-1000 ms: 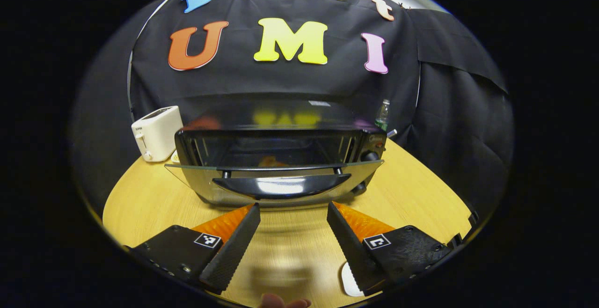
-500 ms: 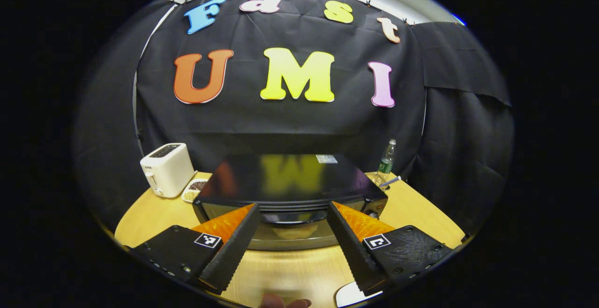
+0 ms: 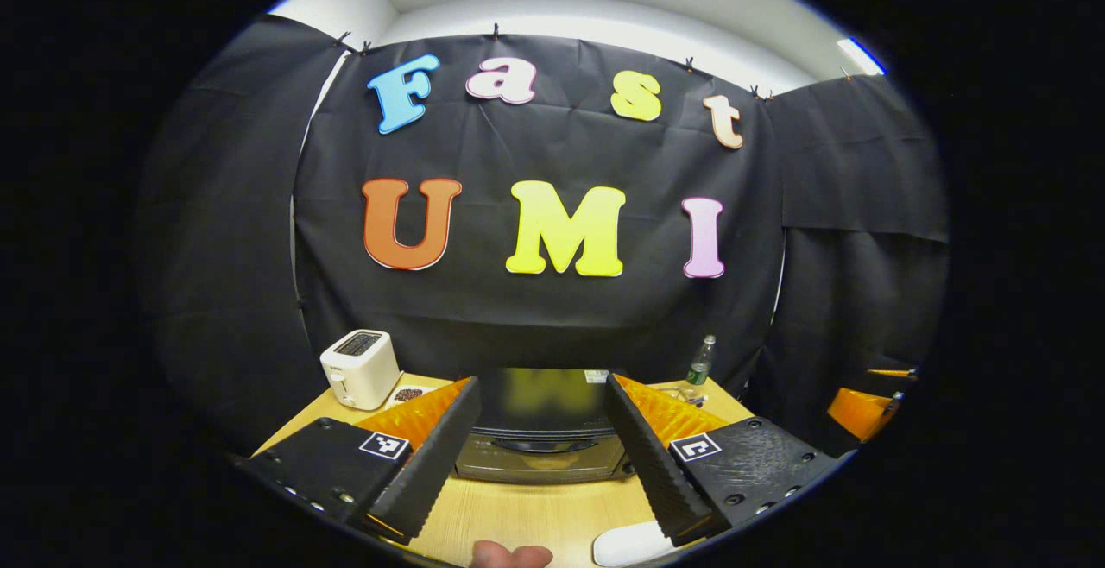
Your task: Open the electric oven with the left hand, put the food in, and close the electric oven.
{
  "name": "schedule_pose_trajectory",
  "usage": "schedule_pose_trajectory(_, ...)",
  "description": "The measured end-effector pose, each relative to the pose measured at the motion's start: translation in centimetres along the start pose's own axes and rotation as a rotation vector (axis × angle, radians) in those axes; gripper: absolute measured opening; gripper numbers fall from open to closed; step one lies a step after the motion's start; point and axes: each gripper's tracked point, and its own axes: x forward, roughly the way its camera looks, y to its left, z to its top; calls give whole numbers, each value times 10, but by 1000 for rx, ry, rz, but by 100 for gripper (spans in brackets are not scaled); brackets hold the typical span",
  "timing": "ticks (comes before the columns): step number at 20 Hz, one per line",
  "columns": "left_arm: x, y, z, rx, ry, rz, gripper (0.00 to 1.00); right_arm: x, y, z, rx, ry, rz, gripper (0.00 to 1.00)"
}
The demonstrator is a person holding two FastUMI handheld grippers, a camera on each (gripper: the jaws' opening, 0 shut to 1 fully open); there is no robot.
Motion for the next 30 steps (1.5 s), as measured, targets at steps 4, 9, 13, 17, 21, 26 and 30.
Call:
schedule_pose_trajectory(4,-66,-2,29,-43,-33,-40,94,-33,35,25,18,-61,38,97)
schedule_pose_trajectory(9,-149,20,40,-29,-73,-28,94,-97,82,21,19,-67,71,97)
schedule_pose_trajectory(13,-202,33,33,-44,-79,-29,94,-147,106,0,-13,-33,83,96)
schedule_pose_trajectory(17,-237,41,26,-67,-75,-34,94,-184,121,-7,-28,-16,91,97)
schedule_pose_trajectory(21,-256,44,27,-73,-82,-23,94,-203,123,-3,-35,-39,97,96)
schedule_pose_trajectory(26,-266,40,26,-64,-85,-22,94,-218,112,1,-35,-60,86,96)
schedule_pose_trajectory(30,-269,39,30,-77,-89,-18,94,-217,105,2,-36,-68,73,96)
